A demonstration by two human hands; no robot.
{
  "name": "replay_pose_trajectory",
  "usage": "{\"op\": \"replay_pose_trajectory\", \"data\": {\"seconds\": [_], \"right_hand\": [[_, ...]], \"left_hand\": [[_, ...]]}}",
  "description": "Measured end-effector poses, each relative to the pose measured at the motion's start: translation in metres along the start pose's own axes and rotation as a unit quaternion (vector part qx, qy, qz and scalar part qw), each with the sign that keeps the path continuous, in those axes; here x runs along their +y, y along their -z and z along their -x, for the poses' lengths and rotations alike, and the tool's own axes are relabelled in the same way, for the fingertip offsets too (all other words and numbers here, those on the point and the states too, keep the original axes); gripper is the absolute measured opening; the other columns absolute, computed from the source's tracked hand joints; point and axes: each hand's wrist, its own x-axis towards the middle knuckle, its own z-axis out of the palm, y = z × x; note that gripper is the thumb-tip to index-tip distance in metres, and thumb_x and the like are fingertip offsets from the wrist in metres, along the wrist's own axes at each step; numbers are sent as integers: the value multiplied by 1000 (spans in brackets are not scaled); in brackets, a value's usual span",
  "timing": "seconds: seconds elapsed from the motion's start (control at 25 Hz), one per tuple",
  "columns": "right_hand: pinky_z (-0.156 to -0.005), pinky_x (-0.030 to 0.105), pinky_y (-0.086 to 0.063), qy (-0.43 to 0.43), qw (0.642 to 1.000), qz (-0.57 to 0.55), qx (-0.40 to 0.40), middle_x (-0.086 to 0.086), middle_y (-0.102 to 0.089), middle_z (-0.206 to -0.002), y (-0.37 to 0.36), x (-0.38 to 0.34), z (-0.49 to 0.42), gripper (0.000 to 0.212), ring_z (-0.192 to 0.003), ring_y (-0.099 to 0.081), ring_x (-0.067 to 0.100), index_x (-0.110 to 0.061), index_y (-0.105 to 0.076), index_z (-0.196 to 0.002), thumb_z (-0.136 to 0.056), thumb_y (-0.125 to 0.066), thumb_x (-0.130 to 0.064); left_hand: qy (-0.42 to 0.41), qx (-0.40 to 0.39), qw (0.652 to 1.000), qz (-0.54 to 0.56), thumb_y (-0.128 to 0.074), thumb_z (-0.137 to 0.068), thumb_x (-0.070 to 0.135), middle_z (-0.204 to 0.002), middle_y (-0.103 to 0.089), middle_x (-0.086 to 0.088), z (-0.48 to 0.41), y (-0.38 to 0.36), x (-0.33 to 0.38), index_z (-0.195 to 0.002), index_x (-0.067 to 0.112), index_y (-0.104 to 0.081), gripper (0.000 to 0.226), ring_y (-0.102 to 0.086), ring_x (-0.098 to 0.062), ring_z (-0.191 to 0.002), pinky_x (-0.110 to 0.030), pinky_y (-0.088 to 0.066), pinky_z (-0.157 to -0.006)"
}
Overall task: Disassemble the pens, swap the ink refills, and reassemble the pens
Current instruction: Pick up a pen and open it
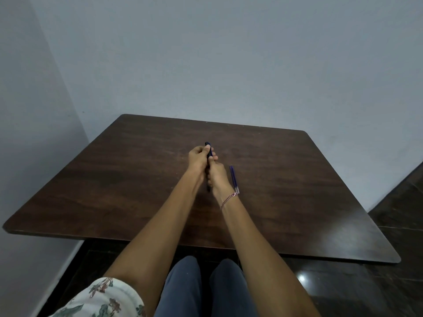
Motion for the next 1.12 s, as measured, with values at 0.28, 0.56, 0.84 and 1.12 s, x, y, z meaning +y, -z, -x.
{"op": "replay_pose_trajectory", "data": {"seconds": [0.28, 0.56, 0.84, 1.12], "right_hand": [[-72, 31, -45, 73, 991, 108, 27, 5, -65, -96, -1, 7, 2, 40, -89, -61, 20, -11, -64, -107, -101, -34, -37], [-62, 24, -41, 110, 985, 128, -31, -4, -53, -68, 17, 7, -10, 31, -63, -49, 8, -11, -60, -118, -101, -38, -23], [-68, 16, -47, 145, 981, 129, 24, -3, -65, -85, 26, 32, -17, 27, -79, -61, 9, -7, -65, -117, -95, -54, -18], [-79, 10, -45, 184, 974, 97, 89, 0, -69, -108, 34, 54, -23, 28, -95, -59, 2, -9, -66, -116, -91, -61, -21]], "left_hand": [[4, 31, 998, 48, -53, -95, 20, -79, -63, -3, -3, 1, 7, -84, 11, -61, 16, -59, -13, -63, -24, -52, -59], [-25, 36, 999, 11, -60, -91, 19, -90, -67, 1, -15, 13, 13, -93, 8, -66, 13, -55, -7, -64, -15, -42, -45], [-17, 131, 991, 15, -66, -87, 15, -86, -68, -4, -32, 29, 4, -97, 4, -66, 15, -62, -9, -70, -19, -49, -61], [-15, 201, 944, -262, -77, -77, 21, -97, -67, -6, -46, 49, -5, -99, 6, -68, 28, -60, -15, -87, -27, -50, -68]]}}
